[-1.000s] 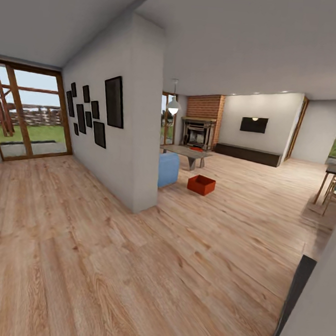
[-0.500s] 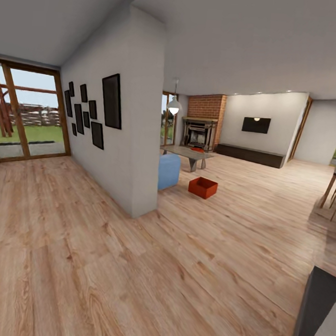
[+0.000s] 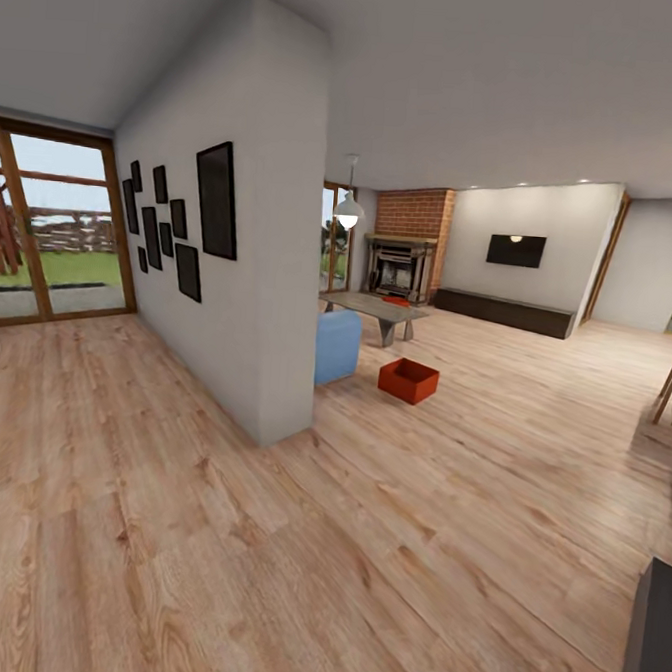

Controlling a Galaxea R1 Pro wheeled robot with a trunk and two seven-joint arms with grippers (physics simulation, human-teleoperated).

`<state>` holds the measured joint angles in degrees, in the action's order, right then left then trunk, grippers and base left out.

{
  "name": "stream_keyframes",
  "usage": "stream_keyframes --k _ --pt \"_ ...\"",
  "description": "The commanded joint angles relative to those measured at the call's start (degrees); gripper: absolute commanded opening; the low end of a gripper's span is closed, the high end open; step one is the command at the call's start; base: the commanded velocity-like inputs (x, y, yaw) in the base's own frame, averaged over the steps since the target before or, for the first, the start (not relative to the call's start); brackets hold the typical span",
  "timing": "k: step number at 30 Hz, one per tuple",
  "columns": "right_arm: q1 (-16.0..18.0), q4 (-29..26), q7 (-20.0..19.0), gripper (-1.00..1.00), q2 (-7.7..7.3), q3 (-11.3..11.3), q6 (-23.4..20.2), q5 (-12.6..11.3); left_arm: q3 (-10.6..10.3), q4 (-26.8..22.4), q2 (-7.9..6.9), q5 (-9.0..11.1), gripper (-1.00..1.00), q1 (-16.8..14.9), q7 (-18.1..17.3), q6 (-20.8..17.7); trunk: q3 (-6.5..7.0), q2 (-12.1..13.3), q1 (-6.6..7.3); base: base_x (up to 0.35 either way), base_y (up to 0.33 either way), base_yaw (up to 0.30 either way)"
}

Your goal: Move the two storage containers from the living room to the garage. In the garage, place one container on the floor and stack the other container on top of it (either order is fine).

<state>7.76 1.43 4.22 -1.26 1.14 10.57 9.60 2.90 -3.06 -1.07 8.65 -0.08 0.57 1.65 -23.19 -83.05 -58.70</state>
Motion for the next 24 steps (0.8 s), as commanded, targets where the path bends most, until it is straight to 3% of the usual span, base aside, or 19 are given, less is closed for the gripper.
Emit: stream_keyframes --k 1,14,24 --pt "0.1 0.2 0.3 1.00 0.01 0.1 0.2 0.5 0.3 0.0 0.01 0.2 1.00 0.0 0.0 0.1 -0.06 0.0 -0.03 0.323 0.000 0.000" --pt "0.1 0.2 0.4 1.00 0.16 0.0 0.2 0.4 0.2 0.0 0.01 0.2 1.00 0.0 0.0 0.1 -0.06 0.0 -0.03 0.323 0.052 -0.006" --pt "0.1 0.2 0.4 1.00 0.20 0.0 0.2 0.4 0.2 0.0 0.01 0.2 1.00 0.0 0.0 0.1 -0.06 0.0 -0.03 0.323 0.119 -0.209"
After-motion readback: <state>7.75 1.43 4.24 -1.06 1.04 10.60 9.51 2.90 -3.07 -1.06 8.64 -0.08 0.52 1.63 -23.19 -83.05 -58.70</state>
